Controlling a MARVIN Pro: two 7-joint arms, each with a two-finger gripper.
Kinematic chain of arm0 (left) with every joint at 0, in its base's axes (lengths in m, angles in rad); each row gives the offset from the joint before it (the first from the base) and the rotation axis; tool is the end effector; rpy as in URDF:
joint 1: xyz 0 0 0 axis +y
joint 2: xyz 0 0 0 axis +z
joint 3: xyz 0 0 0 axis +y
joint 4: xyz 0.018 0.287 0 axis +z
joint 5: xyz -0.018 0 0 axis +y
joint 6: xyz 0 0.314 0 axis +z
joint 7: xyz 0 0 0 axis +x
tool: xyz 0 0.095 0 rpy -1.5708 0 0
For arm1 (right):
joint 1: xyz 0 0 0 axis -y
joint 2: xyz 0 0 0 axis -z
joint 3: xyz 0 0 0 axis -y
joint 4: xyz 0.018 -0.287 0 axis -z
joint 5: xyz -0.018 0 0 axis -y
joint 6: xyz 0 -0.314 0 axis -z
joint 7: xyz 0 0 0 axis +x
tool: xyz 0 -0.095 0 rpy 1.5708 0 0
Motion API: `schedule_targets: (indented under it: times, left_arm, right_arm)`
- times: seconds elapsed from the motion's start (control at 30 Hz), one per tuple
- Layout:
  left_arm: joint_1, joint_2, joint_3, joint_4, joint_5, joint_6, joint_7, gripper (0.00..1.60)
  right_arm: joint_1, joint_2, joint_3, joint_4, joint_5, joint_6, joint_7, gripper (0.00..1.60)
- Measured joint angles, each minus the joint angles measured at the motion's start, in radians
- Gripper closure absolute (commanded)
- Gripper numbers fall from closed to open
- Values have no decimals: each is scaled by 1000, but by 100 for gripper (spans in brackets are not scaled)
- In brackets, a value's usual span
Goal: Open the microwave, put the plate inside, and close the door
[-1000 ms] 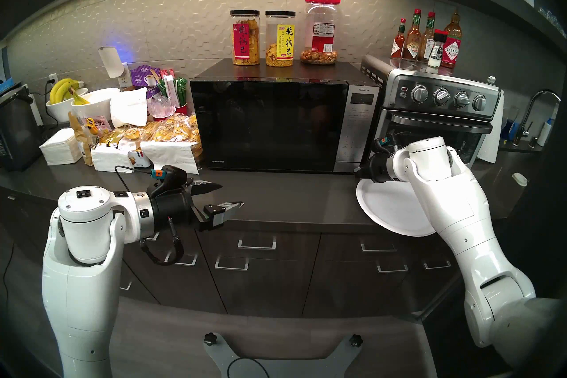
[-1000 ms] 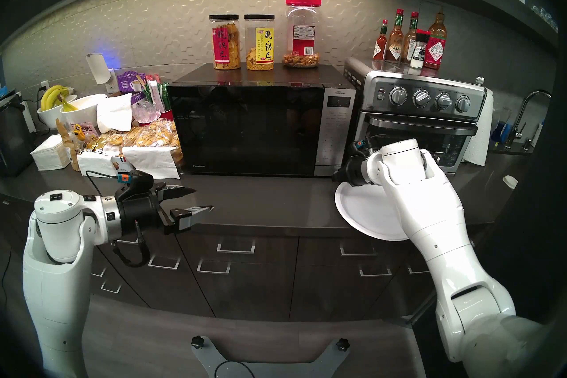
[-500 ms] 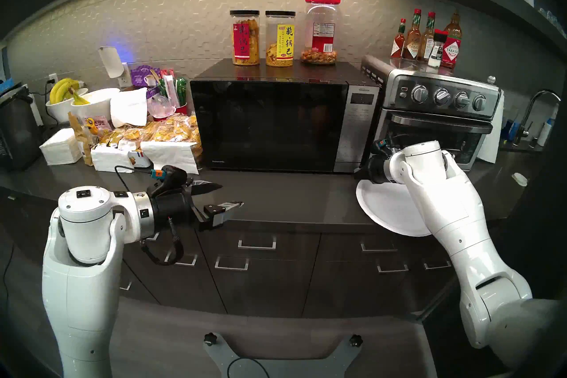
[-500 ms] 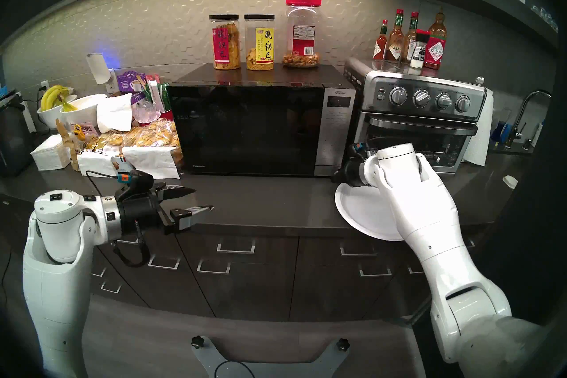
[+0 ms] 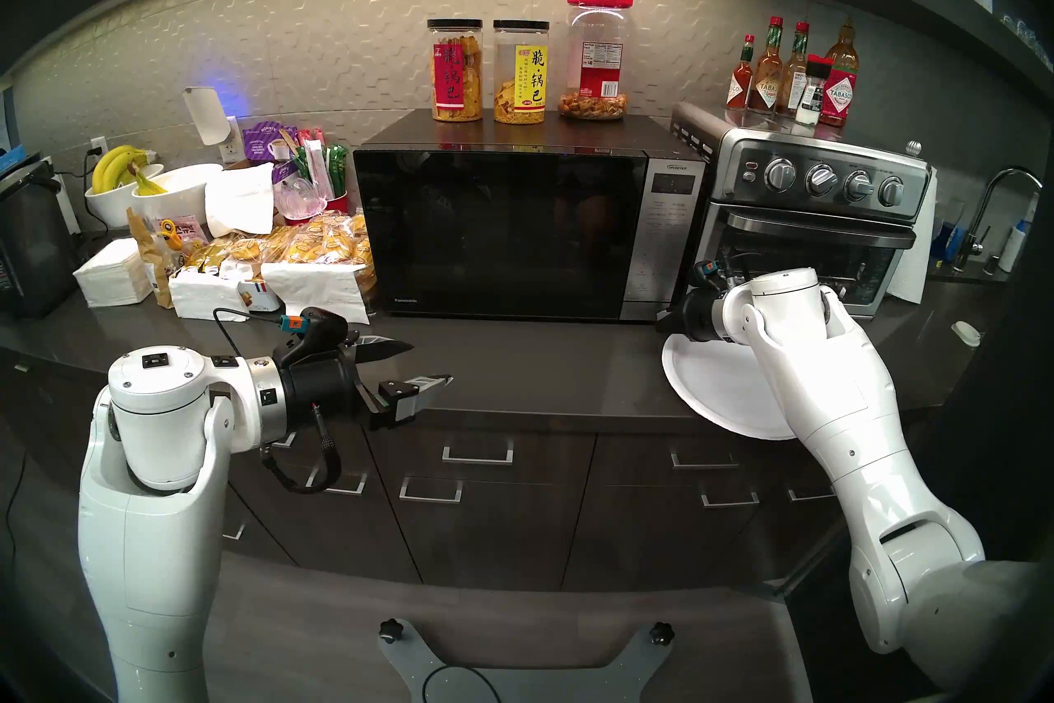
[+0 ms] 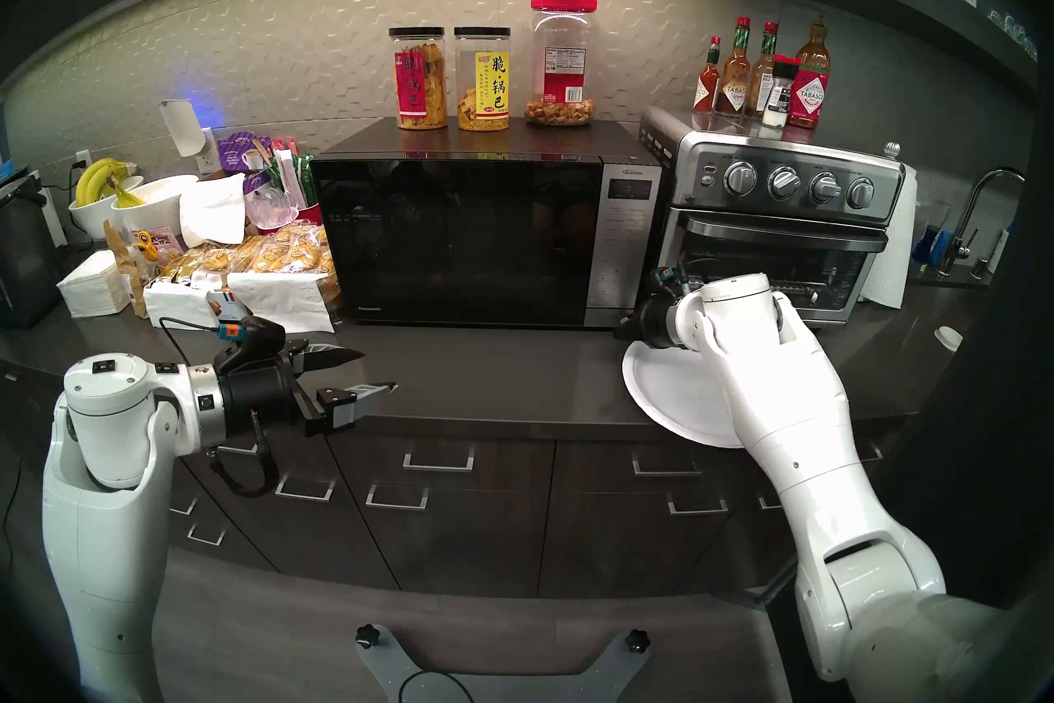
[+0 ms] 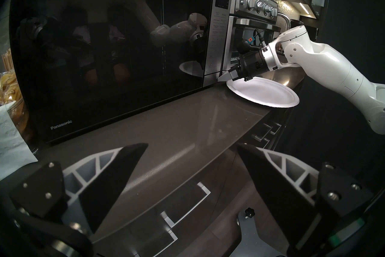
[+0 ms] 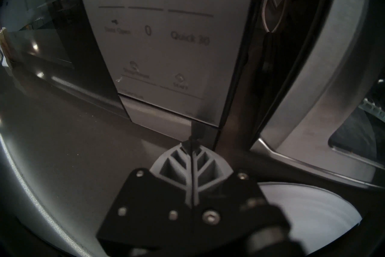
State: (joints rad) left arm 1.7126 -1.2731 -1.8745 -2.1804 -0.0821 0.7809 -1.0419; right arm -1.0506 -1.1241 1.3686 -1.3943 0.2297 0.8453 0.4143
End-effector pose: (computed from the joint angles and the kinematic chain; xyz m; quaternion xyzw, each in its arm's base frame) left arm 0.3198 0.0535 -0.1607 0.7631 -0.2888 0.5248 0.2425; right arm 0.5234 -0.0699 -0.2032 -0.8710 -0.1743 -0.4537 0.0719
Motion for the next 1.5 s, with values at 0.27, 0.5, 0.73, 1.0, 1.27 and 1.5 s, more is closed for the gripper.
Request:
schedule_targets:
  times: [0.27,0.5,0.73,1.0,1.27,1.5]
  left_arm:
    - [0,0,0,0,0,0,0,0]
    - [0,0,0,0,0,0,0,0]
    - [0,0,0,0,0,0,0,0]
    - [0,0,0,0,0,0,0,0]
    - [0,0,0,0,0,0,0,0]
    - [0,0,0,0,0,0,0,0]
  right_arm:
    - [-39,-9,15,-7,3,-56,-16,160]
    - [-63,-13,27,-20,9,-89,-19,160]
    - [-68,-15,34,-27,13,-105,-19,160]
    - [-70,-18,39,-35,16,-116,-18,160]
    - [-68,-21,38,-36,15,-121,-17,160]
    - [-59,-31,24,-28,6,-123,-28,160]
